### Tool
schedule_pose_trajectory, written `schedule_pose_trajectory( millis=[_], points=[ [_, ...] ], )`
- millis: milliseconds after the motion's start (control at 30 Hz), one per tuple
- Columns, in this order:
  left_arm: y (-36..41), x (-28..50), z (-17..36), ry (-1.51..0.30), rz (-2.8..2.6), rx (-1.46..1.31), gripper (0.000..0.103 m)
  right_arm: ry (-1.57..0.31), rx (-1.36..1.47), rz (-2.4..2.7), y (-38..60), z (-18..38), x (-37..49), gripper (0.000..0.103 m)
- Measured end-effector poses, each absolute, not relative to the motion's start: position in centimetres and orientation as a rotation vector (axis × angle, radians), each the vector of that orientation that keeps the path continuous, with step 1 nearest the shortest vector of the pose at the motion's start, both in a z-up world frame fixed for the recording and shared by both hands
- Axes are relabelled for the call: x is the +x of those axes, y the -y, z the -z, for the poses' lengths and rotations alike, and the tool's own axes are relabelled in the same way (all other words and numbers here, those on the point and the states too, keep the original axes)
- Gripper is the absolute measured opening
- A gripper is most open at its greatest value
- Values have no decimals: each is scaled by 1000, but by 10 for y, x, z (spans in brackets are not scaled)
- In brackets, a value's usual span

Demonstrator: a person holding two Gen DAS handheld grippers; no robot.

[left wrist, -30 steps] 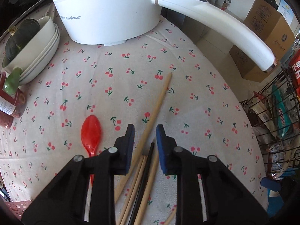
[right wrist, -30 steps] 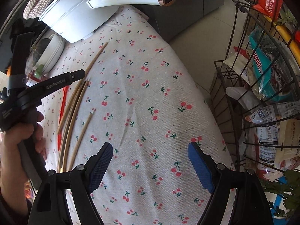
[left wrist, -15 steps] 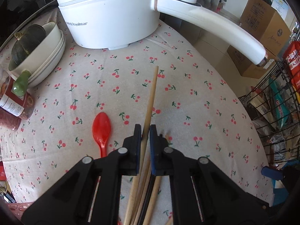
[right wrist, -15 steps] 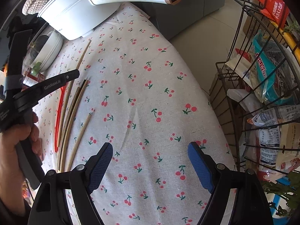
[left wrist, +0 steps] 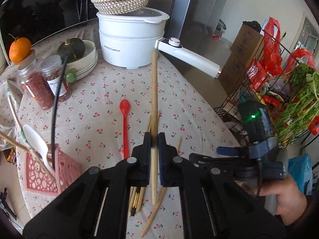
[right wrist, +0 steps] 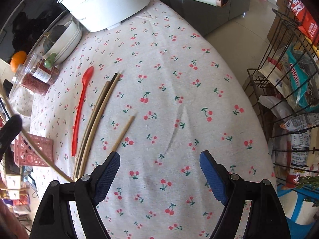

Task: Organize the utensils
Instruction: 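Lower the wooden chopstick into the pink holder with the left gripper while the right grasps another wooden chopstick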

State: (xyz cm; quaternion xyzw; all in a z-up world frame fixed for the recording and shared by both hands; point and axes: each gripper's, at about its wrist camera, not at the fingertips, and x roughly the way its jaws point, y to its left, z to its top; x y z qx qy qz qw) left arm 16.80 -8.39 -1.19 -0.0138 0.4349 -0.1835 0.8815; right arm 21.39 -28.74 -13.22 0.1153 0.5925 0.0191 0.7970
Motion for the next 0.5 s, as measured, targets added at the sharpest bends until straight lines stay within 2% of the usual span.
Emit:
schedule_pose_trajectory(
  millis=[300,467,500],
  points=[
    [33,122,8,-826,382,-129,8,-1302,174,-24,234,151,222,81],
    [6,113,9,-799,359,-171,8,-1277,37,66,201,153,223,66],
    [2,108,8,-791,354,-173,8,-1271,24,78,195,153,222,58]
  ],
)
